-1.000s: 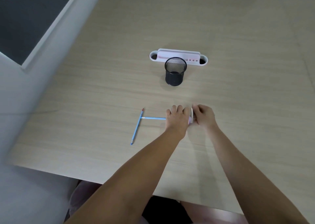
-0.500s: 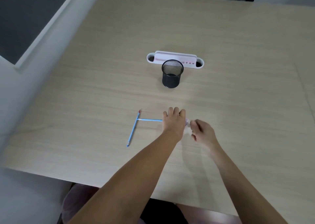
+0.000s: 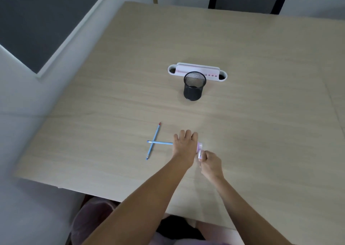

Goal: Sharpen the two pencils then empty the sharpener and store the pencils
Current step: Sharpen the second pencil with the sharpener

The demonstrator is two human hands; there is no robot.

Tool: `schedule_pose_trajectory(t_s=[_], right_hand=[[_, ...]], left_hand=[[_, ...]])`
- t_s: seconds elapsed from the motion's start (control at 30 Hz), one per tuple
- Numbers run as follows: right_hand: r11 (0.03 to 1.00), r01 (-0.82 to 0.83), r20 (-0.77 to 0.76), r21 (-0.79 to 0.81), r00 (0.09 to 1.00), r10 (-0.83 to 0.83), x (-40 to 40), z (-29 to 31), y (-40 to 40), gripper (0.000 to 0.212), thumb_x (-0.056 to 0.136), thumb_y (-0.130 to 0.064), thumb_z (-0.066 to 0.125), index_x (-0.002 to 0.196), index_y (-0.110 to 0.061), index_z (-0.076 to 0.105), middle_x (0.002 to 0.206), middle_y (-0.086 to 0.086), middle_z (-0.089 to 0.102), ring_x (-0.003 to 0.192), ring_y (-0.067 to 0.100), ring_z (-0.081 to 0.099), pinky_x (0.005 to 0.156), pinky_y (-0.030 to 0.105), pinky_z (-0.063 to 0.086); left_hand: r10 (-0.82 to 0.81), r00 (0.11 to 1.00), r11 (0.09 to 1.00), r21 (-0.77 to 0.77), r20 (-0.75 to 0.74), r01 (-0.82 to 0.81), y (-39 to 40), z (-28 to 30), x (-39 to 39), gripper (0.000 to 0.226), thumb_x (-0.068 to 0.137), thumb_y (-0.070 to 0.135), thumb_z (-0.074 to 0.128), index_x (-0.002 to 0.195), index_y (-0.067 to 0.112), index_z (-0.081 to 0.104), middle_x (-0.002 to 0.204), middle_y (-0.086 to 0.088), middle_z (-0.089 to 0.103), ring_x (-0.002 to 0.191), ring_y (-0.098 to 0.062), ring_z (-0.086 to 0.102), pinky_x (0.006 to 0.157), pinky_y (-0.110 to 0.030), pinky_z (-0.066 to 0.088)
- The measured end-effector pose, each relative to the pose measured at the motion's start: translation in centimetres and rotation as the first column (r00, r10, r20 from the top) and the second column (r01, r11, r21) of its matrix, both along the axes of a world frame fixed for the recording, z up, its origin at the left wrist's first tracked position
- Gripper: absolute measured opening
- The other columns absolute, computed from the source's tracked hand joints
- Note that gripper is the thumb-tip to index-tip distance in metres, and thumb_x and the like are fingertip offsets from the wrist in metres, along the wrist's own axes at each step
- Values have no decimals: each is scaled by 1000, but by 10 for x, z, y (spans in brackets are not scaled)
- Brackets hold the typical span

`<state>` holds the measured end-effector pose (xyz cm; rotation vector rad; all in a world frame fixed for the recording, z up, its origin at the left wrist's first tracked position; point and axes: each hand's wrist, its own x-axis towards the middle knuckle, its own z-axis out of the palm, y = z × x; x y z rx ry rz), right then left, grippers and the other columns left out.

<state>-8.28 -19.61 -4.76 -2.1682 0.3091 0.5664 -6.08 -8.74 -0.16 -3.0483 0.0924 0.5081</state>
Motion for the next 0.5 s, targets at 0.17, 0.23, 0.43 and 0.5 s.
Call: schedule_pose_trajectory(t_s=[0.17, 0.23, 0.43, 0.5], right_hand=[[992, -66, 64, 107, 996, 59, -6, 34, -17, 33, 95, -15, 39, 62, -15, 45, 54, 0, 48, 46, 16, 52, 55, 30, 42], [993, -30, 128, 111, 992, 15, 18, 44, -14, 33, 92, -16, 41, 60, -12, 47, 53, 4, 51, 46, 19, 53, 56, 31, 42], [989, 137, 3, 50, 991, -137, 60, 10, 6, 19, 88, -19, 52, 71, -11, 57, 60, 5, 59, 50, 24, 56, 55, 33, 48], [991, 129, 3, 26, 992, -129, 40, 2, 7, 22, 84, -10, 44, 64, -9, 52, 55, 9, 56, 41, 19, 51, 46, 29, 44]], left_hand=[[-3, 1000, 1000, -29, 10, 3, 0, 1, -1, 53, 80, 10, 67, 125, 12, 38, 127, -11, 44, 117, -29, 41, 91, -36, 36], [3, 1000, 999, -49, 16, -2, -3, 0, -3, 49, 83, 17, 66, 124, 11, 39, 126, -11, 44, 116, -29, 41, 90, -37, 36], [7, 1000, 999, -37, 9, -7, 0, -2, -4, 59, 76, 19, 74, 123, 14, 39, 121, -7, 47, 112, -27, 43, 84, -34, 36], [11, 1000, 1000, -17, 6, -11, 0, 0, -4, 62, 73, 15, 75, 123, 13, 38, 122, -8, 46, 112, -26, 43, 83, -33, 36]])
